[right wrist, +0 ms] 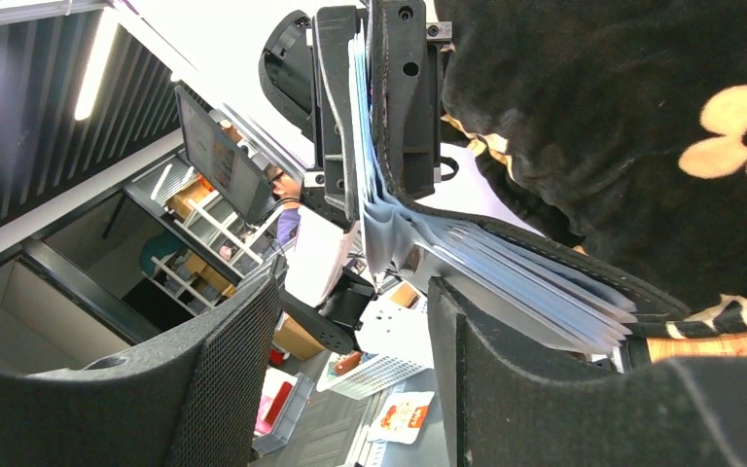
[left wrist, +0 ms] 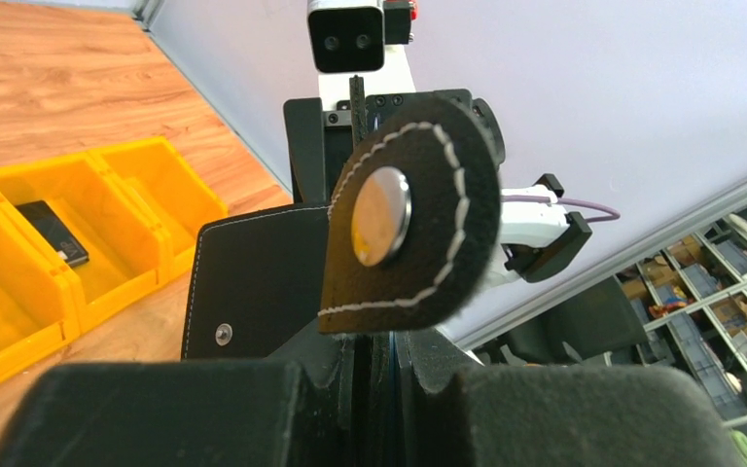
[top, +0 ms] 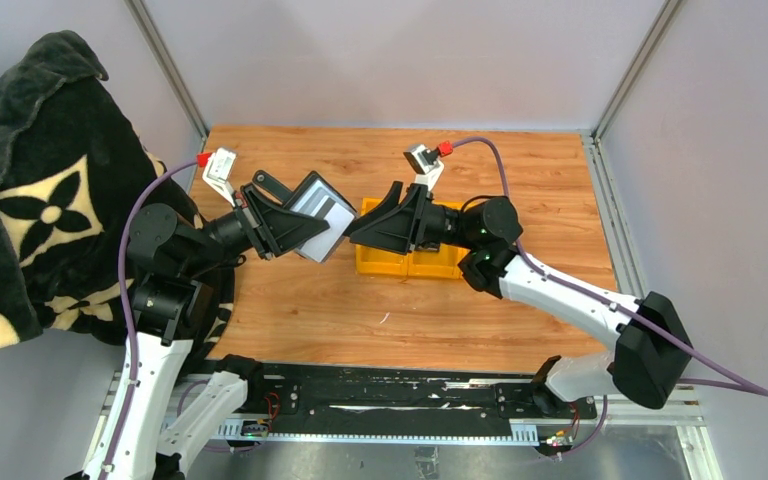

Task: Take the credit cards out of the card holder
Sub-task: Remove the credit card from the card holder.

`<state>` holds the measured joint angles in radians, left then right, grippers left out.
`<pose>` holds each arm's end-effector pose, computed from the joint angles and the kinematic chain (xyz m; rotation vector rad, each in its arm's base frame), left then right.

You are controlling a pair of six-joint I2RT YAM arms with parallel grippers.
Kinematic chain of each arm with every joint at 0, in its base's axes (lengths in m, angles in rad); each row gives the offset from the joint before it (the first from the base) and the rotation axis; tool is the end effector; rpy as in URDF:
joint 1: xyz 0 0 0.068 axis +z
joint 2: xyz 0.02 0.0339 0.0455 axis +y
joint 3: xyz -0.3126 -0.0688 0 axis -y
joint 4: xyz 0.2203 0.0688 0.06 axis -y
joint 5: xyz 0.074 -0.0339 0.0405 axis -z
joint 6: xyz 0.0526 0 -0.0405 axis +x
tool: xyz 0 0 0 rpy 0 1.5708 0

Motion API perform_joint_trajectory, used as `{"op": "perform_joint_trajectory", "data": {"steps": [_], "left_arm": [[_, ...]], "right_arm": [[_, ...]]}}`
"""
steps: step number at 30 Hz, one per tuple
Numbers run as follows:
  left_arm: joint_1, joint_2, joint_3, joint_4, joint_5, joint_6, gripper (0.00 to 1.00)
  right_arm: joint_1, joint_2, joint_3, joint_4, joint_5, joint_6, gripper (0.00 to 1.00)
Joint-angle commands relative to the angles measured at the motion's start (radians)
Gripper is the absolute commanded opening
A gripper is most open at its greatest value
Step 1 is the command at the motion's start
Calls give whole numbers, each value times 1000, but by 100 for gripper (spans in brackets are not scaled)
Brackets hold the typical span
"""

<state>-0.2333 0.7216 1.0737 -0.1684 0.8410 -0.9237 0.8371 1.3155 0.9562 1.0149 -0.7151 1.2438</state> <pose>0.0674 -0.0563 0.4722 0.2426 1.6241 -1.4926 0.1475 0.2151 0.4640 -0.5969 1.2494 2.1408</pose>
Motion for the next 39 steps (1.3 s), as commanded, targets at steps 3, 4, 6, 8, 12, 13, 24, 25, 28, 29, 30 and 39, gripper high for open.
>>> {"op": "perform_joint_trajectory", "data": {"steps": [3,4,6,8,12,13,24,25,28,29,30,39], "left_arm": [[-9,-13,21,20,-9,16,2],[-8,-11,21,20,-11,17,2],[-9,-9,24,9,-17,25,2],[-9,-8,28,-9,-27,46,1],[-9,-10,20,-5,-25,46,2],[-9,-10,18,-3,-24,47,3],[-9,-16,3,40,49,7,10],[-9,-17,5,41,48,5,10],[-9,-12,11,51,38,-13,15],[-9,-8,15,53,35,-22,17],[-9,-5,22,58,32,-30,17],[-5,8,93,27,-3,-42,10]], "right_arm": [[39,50,79,50,-31,3,55],[43,53,83,51,-30,3,54],[48,57,89,54,-33,6,51],[51,55,90,54,-31,3,50],[53,60,107,29,-24,-7,48],[54,66,113,27,-23,-6,47],[56,79,112,-71,41,-27,8],[56,74,101,-66,39,-29,4],[56,63,65,-27,35,-26,0],[56,59,52,-9,30,-23,0],[56,56,39,5,26,-20,0],[54,33,-14,74,32,-21,0]]}}
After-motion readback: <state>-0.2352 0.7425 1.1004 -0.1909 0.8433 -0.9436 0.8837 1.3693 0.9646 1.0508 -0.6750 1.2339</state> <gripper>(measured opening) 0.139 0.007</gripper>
